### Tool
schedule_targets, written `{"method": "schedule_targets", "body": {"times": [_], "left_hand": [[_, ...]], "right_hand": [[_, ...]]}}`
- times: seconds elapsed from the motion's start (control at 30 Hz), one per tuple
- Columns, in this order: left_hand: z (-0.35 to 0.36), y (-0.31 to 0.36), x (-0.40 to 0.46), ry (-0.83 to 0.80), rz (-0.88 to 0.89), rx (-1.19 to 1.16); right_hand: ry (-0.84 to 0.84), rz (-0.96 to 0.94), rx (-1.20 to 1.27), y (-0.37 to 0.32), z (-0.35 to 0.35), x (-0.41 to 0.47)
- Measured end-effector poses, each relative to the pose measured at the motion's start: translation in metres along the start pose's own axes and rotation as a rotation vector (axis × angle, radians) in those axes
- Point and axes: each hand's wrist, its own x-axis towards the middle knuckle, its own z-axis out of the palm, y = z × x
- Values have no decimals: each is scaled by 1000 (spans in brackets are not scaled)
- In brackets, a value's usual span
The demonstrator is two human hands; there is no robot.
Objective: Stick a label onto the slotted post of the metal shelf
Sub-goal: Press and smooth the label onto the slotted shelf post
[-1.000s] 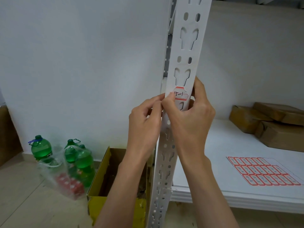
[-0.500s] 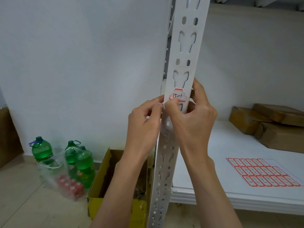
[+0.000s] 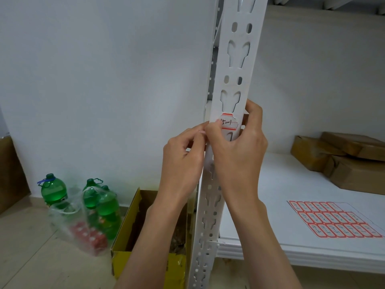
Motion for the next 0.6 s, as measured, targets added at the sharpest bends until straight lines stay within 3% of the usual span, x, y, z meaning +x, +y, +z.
{"method": "schedule_targets", "body": {"times": [0.6], "left_hand": [[1,2,-3,-4,19,-31]], "right_hand": [[-82,96,44,-14,-3,1]]}}
